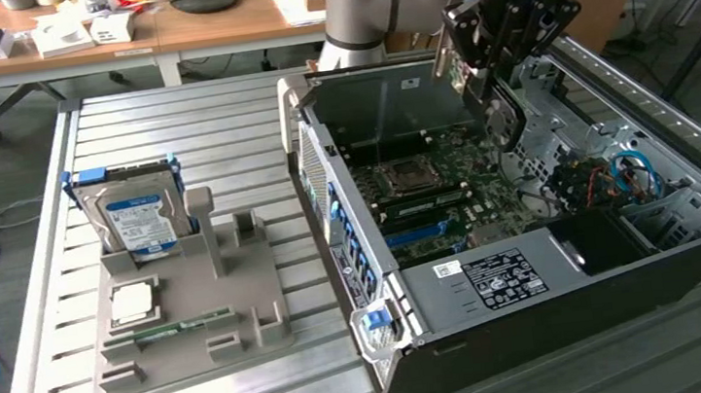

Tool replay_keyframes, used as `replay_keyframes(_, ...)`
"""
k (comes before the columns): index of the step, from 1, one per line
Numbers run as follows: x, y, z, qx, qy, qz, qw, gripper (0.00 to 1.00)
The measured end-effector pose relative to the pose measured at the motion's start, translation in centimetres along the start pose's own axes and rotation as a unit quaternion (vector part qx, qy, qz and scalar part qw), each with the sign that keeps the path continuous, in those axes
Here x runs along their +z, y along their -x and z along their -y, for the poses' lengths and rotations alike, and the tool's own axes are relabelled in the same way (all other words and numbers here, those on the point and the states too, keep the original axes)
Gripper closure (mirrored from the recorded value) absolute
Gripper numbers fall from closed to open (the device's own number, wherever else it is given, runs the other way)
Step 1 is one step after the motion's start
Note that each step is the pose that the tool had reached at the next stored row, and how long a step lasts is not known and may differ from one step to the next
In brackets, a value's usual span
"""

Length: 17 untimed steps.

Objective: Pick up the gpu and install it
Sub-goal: 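Pick up the gpu and move the gpu toward the slot, then insert the gpu into the slot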

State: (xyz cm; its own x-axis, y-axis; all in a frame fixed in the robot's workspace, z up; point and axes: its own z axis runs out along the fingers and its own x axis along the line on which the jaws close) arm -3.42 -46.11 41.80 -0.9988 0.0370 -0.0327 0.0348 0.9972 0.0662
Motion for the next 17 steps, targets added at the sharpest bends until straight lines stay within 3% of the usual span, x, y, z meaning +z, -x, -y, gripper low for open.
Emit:
replay_keyframes(4, 0.63, -0.02, 0.04, 0.0, 0.0, 0.0, 1.0, 0.74)
replay_keyframes(17, 0.64, -0.02, 0.05, 0.0, 0.0, 0.0, 1.0, 0.74)
